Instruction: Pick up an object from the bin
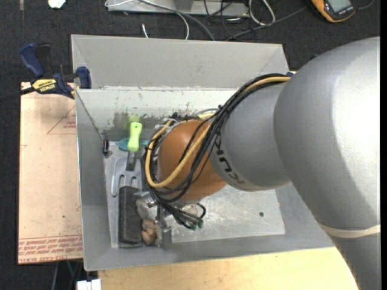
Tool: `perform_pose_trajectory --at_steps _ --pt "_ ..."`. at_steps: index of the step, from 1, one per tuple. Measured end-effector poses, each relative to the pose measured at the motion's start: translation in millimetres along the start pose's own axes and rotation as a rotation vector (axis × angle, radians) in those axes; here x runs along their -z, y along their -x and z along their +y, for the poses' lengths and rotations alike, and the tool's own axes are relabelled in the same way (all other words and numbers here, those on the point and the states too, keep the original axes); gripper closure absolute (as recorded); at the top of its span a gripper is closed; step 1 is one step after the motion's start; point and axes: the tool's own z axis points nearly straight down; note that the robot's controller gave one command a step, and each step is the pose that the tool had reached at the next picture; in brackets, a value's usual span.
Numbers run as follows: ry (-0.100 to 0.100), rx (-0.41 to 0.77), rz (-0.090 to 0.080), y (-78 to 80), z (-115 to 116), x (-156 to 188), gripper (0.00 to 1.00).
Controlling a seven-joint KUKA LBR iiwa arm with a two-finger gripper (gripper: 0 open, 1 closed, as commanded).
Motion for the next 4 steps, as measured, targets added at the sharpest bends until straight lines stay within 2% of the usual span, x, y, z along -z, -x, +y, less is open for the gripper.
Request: perform_pose_trajectory --at_steps 3,4 --pt "0.0 0.0 0.0 0.0 0.0 0.0 1.0" --pt "-0.002 0.191 -0.011 6.4 1.2 -1.9 1.0"
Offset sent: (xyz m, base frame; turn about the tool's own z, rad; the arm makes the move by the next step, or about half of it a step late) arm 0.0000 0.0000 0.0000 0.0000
